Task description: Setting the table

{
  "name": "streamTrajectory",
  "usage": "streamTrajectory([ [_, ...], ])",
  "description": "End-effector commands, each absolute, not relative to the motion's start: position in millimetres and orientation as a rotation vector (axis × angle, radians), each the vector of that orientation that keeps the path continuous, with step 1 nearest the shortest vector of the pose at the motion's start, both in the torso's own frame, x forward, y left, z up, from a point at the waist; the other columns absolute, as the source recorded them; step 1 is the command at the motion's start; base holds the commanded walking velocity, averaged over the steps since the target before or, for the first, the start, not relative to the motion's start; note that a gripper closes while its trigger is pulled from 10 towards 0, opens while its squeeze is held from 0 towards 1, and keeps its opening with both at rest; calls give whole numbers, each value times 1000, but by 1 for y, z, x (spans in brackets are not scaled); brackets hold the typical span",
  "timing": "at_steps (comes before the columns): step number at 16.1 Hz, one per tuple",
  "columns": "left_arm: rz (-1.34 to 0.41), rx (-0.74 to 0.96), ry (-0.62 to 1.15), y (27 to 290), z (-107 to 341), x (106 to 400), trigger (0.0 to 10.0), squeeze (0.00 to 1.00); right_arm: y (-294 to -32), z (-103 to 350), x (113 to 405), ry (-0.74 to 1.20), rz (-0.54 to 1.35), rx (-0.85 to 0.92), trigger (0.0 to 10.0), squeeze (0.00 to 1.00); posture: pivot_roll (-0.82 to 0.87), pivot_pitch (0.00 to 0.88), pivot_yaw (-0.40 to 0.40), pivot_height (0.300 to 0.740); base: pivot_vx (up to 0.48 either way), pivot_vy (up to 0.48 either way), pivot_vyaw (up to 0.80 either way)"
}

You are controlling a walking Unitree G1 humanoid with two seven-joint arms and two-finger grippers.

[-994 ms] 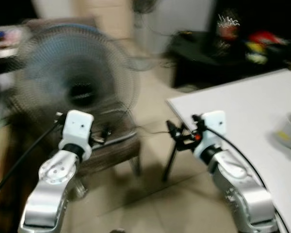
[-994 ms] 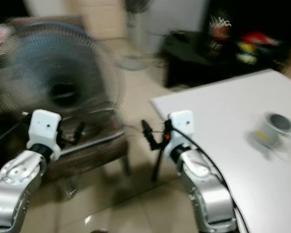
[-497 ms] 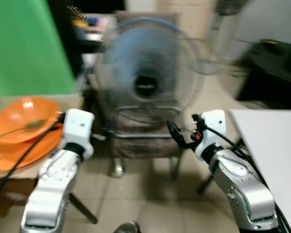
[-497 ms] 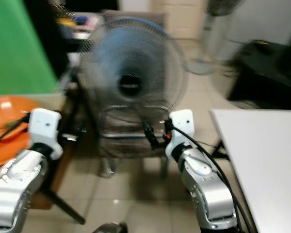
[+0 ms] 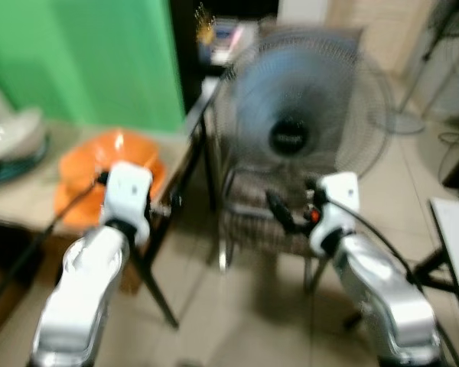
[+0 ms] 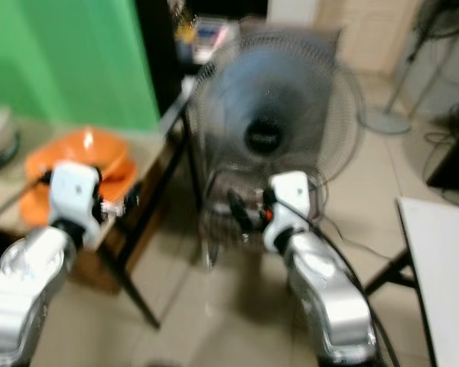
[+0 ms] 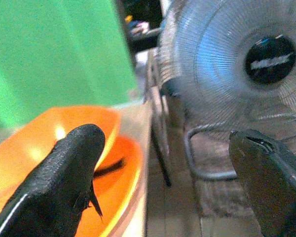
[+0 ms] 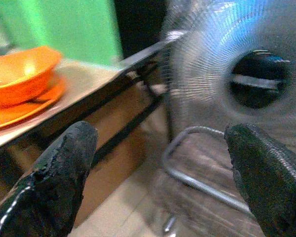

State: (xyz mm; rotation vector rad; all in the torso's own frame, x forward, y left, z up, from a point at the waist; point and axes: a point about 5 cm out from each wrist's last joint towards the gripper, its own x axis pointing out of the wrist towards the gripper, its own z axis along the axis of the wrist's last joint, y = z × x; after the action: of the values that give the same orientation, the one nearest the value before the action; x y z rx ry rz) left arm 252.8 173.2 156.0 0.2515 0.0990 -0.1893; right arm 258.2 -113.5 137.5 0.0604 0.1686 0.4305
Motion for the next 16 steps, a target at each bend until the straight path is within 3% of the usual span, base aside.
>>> streamTrajectory([
  [1,-190,239,98,172,156,252,10000,0,-116,138,258,160,435,49,10000,1000,135,0,8,740,0,0,800],
  [4,-205,237,90,170,158,252,10000,0,-112,143,259,147,472,57,10000,1000,154,0,-11,740,0,0,800],
  [11,-181,225,102,175,158,248,10000,0,-106,146,264,130,505,55,10000,1000,167,0,-17,740,267,0,800],
  [13,-176,234,109,179,156,248,10000,0,-106,145,265,127,458,74,10000,1000,166,0,-16,740,296,0,0],
  [14,-168,233,113,180,156,248,10000,0,-110,145,267,119,411,109,10000,396,168,0,-6,740,300,0,0],
  [15,-191,239,110,178,157,248,10000,0,-112,146,268,112,392,120,10000,0,168,0,-8,740,315,0,0],
  [16,-202,245,110,177,156,248,10000,0,-112,146,268,110,386,122,10000,0,168,0,-8,740,315,0,0],
])
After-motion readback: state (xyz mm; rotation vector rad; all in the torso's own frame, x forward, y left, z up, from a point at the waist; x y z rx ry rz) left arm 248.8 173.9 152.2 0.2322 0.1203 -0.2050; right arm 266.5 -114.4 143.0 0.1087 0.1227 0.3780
